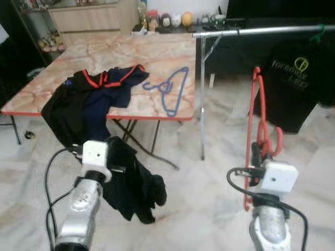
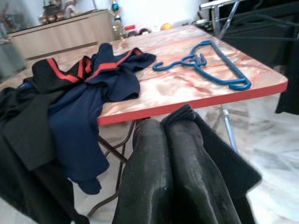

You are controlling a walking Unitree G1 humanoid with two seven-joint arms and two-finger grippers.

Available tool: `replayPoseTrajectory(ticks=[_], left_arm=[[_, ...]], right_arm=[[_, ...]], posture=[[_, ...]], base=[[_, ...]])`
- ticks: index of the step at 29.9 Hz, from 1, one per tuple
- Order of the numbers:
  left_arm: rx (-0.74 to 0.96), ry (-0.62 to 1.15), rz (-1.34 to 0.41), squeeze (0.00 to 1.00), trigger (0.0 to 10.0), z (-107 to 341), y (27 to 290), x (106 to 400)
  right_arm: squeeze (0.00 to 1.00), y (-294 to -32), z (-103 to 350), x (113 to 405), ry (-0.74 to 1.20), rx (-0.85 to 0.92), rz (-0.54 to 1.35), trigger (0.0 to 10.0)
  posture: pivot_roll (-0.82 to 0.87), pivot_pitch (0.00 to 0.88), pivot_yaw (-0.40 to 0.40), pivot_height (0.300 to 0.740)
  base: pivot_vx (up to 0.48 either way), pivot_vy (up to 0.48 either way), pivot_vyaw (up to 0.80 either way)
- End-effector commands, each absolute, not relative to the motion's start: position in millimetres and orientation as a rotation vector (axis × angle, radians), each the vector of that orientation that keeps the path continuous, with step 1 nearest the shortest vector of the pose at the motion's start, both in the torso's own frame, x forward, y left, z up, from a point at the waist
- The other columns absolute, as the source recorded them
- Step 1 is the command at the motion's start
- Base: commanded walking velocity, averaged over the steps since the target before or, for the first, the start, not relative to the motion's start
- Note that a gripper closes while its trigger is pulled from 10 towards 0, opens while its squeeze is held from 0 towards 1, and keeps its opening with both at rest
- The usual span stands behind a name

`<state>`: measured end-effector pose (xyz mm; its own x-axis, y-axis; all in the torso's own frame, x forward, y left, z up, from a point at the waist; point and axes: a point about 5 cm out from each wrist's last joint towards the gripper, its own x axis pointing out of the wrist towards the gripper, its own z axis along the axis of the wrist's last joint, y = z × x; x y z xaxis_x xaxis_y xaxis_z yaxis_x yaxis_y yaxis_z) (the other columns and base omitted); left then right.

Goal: Hang hanger

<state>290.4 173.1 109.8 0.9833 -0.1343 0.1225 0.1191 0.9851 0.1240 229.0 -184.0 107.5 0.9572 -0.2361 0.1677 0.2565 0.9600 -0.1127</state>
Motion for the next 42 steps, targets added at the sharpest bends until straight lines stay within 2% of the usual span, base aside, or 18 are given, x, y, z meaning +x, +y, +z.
replayPoseTrajectory(ticks=[1, 22, 42], left_arm=[[0.131, -0.167, -0.110, 0.00, 10.0, 118.9, 179.9, 291.9], [0.124, -0.175, -0.113, 0.00, 10.0, 118.1, 177.3, 290.9], [0.113, -0.209, -0.149, 0.00, 10.0, 127.1, 168.8, 290.5]], right_arm=[[0.00, -176.7, 114.4, 231.6, -0.189, -0.146, -0.223, 10.0], [0.00, -175.6, 113.6, 232.1, -0.193, -0.142, -0.223, 10.0], [0.00, -174.7, 113.3, 231.9, -0.193, -0.142, -0.219, 10.0]], posture=[[0.02, 0.007, 0.065, 0.740], [0.02, 0.000, 0.057, 0.740], [0.02, 0.000, 0.057, 0.740]], base=[[0.000, 0.409, 0.00], [0.000, 0.402, 0.00], [0.000, 0.000, 0.00]])
